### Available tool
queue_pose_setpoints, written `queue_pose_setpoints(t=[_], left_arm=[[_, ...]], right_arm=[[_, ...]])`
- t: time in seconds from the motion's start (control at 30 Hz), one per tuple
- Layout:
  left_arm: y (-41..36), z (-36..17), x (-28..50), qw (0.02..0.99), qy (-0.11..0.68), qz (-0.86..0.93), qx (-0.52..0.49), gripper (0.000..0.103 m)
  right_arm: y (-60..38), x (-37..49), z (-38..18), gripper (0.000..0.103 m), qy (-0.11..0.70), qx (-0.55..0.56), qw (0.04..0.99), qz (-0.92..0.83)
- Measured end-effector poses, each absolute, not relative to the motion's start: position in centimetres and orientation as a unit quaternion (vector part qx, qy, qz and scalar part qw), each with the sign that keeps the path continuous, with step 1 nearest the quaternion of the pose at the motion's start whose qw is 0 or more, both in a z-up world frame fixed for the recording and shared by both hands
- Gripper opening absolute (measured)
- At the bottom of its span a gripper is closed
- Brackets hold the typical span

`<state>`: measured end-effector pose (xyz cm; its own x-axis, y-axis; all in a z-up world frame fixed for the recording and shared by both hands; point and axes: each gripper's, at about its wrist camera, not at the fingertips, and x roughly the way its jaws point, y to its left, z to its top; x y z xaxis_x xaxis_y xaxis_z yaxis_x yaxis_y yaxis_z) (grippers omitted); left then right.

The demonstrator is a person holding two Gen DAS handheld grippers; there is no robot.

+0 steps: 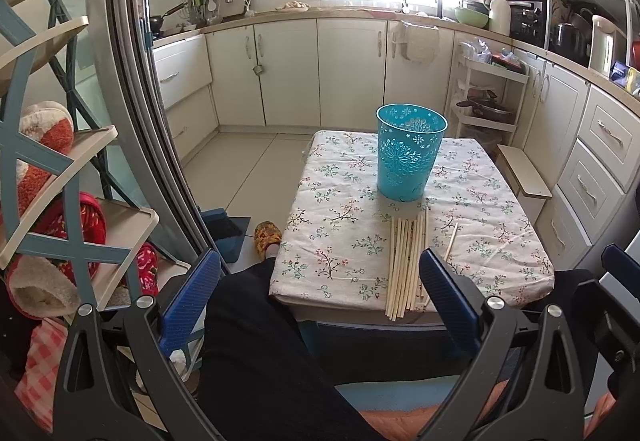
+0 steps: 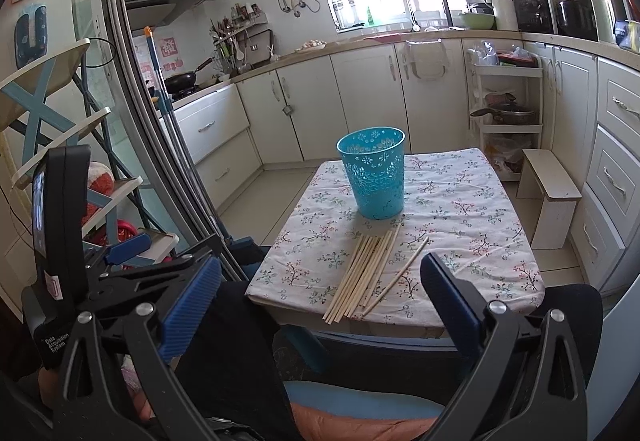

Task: Organize utensils

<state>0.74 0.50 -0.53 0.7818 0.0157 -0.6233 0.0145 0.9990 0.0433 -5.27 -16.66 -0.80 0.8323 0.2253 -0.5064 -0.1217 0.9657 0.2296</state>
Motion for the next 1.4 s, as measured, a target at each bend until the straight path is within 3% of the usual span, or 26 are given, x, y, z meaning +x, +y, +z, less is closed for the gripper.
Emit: queue_pose_setpoints(t=[0.53, 0.8, 0.97, 1.23, 1.4], left_arm=[[-0.9, -5.3, 8.3, 0.922, 0.386, 0.004, 0.029, 0.096], [-2.4, -10.5, 14.2, 0.900, 0.434, -0.010, 0.040, 0.096], [-4.5, -13.4, 17.8, 0.886, 0.460, -0.037, 0.044, 0.096], [-7.6, -16.9, 21.8, 0.870, 0.486, -0.057, 0.056, 0.096], [-8.4, -18.7, 23.6, 0.863, 0.498, -0.052, 0.069, 0.096]], right_arm=[[-19.2, 2.5, -6.3, 0.077, 0.369, 0.129, 0.919, 0.059], [-22.8, 11.1, -14.7, 0.047, 0.454, 0.154, 0.878, 0.003], [-22.8, 14.2, -17.1, 0.039, 0.472, 0.135, 0.871, -0.020], [-22.3, 16.5, -18.5, 0.036, 0.481, 0.041, 0.875, -0.019], [-23.7, 16.9, -18.4, 0.019, 0.482, 0.019, 0.876, 0.006]])
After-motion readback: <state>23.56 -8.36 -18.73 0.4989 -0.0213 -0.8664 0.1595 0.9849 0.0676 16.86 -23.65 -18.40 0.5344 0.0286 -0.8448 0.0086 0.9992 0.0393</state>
